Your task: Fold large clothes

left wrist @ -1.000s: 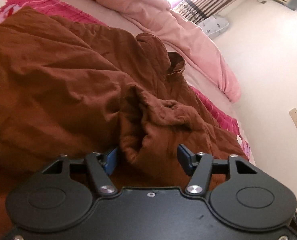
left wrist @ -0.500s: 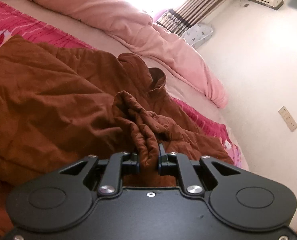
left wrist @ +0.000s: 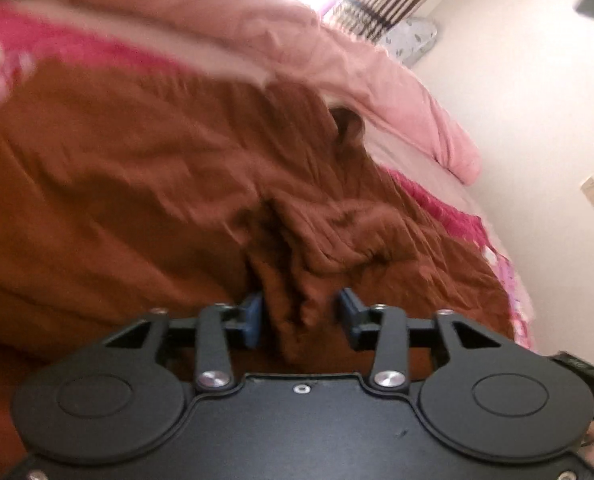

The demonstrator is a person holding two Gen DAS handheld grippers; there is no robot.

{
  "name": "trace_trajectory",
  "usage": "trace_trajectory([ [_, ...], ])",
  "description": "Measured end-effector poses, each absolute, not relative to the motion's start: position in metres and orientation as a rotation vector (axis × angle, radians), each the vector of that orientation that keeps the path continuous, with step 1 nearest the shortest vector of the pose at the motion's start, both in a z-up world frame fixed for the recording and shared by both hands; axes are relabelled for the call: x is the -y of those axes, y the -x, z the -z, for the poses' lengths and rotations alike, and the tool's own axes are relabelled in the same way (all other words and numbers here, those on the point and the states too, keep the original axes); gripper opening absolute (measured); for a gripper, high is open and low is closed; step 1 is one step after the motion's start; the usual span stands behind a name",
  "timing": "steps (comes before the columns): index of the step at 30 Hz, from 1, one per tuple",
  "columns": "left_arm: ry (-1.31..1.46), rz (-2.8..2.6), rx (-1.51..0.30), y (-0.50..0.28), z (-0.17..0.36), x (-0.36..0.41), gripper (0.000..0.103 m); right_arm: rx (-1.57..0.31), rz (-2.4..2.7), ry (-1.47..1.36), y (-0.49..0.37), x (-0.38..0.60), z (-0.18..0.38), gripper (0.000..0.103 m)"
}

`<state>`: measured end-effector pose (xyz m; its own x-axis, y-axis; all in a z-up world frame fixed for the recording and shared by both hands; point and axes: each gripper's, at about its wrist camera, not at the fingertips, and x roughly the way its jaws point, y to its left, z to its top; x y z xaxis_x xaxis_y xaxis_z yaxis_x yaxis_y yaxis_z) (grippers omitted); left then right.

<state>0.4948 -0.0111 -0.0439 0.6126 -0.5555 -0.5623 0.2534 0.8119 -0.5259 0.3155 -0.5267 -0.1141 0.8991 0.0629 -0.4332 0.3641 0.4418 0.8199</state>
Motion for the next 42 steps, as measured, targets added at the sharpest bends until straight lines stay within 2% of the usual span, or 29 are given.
trace_trajectory([
  [3, 0.386, 0.457, -0.731, -0.493, 0.026, -0.003, 0.046, -0.496, 0.221, -0.949, -0.306, 0.527, 0.085, 0.054],
  [7, 0.413, 0.474, -0.734, -0.504, 0.025, -0.001, 0.046, -0.411, 0.306, -0.765, -0.308, 0.534, 0.048, 0.059],
  [10, 0.394, 0.480, -0.761, -0.515, 0.034, 0.013, 0.046, -0.377, 0.199, -0.759, -0.350, 0.553, 0.043, 0.063],
  [15, 0.400, 0.477, -0.789, -0.521, 0.048, 0.019, 0.046, -0.507, 0.121, -0.902, -0.431, 0.577, 0.071, 0.063],
  [16, 0.407, 0.481, -0.786, -0.524, 0.048, 0.018, 0.044, -0.534, 0.120, -0.911, -0.442, 0.578, 0.077, 0.060],
  [17, 0.410, 0.481, -0.782, -0.525, 0.047, 0.017, 0.042, -0.553, 0.132, -0.907, -0.450, 0.578, 0.081, 0.054],
  [18, 0.409, 0.483, -0.777, -0.527, 0.046, 0.017, 0.041, -0.567, 0.137, -0.900, -0.455, 0.576, 0.082, 0.018],
  [19, 0.402, 0.485, -0.771, -0.529, 0.045, 0.017, 0.041, -0.575, 0.117, -0.873, -0.462, 0.574, 0.081, 0.007],
  [23, 0.380, 0.470, -0.766, -0.537, 0.051, 0.025, 0.044, -0.511, 0.154, -0.691, -0.465, 0.553, 0.059, 0.006],
  [25, 0.391, 0.459, -0.776, -0.536, 0.053, 0.025, 0.045, -0.576, 0.219, -0.641, -0.474, 0.551, 0.067, 0.007],
  [26, 0.389, 0.455, -0.777, -0.536, 0.052, 0.025, 0.045, -0.630, 0.249, -0.620, -0.479, 0.550, 0.075, 0.011],
  [27, 0.383, 0.448, -0.775, -0.535, 0.049, 0.025, 0.045, -0.652, 0.268, -0.602, -0.478, 0.550, 0.080, 0.021],
  [28, 0.374, 0.436, -0.764, -0.532, 0.044, 0.025, 0.041, -0.636, 0.287, -0.594, -0.473, 0.550, 0.080, 0.028],
  [29, 0.365, 0.426, -0.745, -0.528, 0.037, 0.022, 0.040, -0.596, 0.305, -0.595, -0.461, 0.549, 0.075, 0.031],
  [30, 0.360, 0.422, -0.718, -0.522, 0.030, 0.019, 0.040, -0.564, 0.310, -0.597, -0.450, 0.548, 0.068, 0.039],
  [35, 0.337, 0.489, -0.640, -0.486, 0.002, 0.020, 0.042, -0.447, 0.181, -0.525, -0.373, 0.523, 0.027, 0.039],
  [42, 0.283, 0.530, -0.723, -0.484, 0.026, 0.053, 0.044, -0.544, 0.131, -0.433, -0.342, 0.482, 0.037, 0.027],
])
